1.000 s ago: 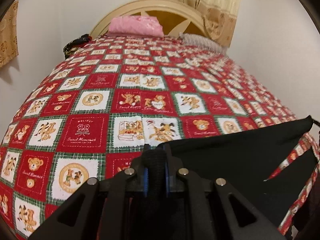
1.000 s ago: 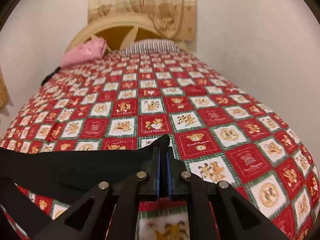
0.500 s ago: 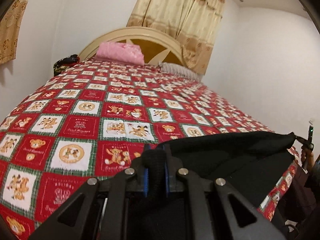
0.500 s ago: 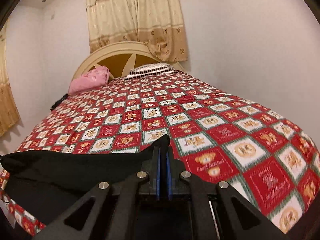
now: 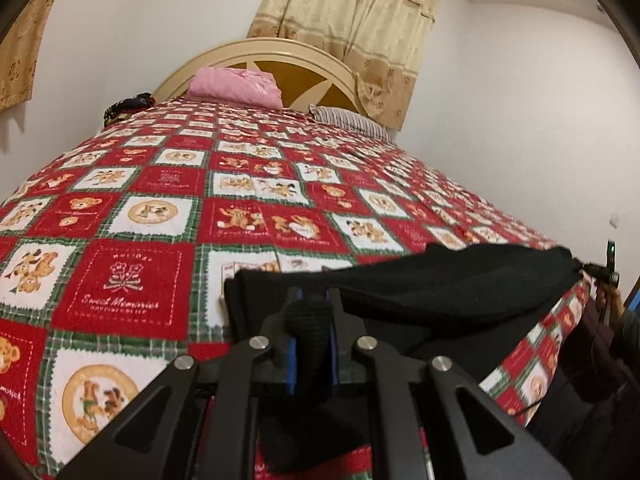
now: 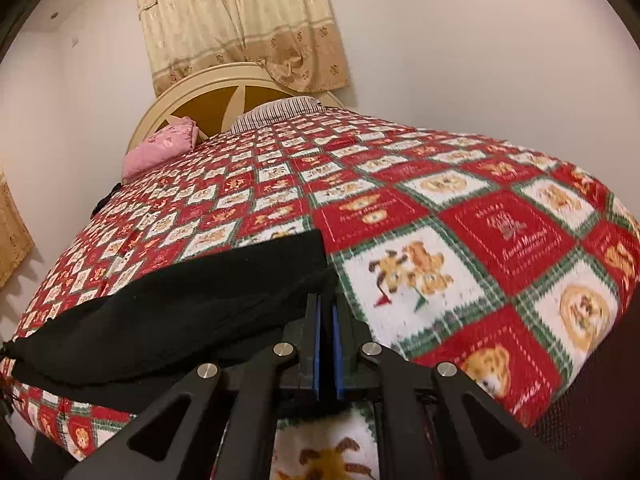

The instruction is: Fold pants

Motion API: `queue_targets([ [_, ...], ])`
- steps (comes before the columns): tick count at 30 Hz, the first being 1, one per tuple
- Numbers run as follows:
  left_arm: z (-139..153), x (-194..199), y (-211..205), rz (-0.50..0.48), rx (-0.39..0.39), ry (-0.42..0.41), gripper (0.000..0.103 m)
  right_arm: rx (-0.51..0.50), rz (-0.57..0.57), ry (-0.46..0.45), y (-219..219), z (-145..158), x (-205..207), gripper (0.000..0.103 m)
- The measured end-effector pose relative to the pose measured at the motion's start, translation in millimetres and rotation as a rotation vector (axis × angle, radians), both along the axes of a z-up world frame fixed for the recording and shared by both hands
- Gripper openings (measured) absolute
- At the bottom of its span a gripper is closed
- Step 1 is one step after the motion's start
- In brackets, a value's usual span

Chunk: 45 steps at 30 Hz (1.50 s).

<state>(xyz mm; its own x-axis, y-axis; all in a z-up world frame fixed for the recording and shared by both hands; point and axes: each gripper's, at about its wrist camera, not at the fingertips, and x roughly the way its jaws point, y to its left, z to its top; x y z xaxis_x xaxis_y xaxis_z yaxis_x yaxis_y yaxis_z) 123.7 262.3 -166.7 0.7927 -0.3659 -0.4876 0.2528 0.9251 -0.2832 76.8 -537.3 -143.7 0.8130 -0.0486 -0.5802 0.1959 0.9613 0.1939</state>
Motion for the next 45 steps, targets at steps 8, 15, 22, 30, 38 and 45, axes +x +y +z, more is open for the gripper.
queue_targets([
  [8,-3,-24,10,0.051,0.121,-0.018,0.051,-0.012,-0.009,0.023,1,5,-8,0.013],
  [15,-4,-54,43,0.123,0.233,0.01,0.063,-0.069,-0.085,-0.009,2,28,-46,0.041],
  [22,6,-64,65,0.194,0.082,0.0,0.063,-0.121,0.066,-0.089,71,68,-49,0.041],
  [30,4,-37,17,0.136,0.056,0.037,0.063,-0.334,0.524,0.036,275,41,-4,0.041],
  [38,-4,-21,-3,0.127,0.092,0.074,0.063,-0.542,0.843,0.088,414,-23,-7,0.041],
  [45,-11,-18,0,0.137,0.057,0.095,0.071,-0.619,0.86,0.144,431,-46,1,0.041],
])
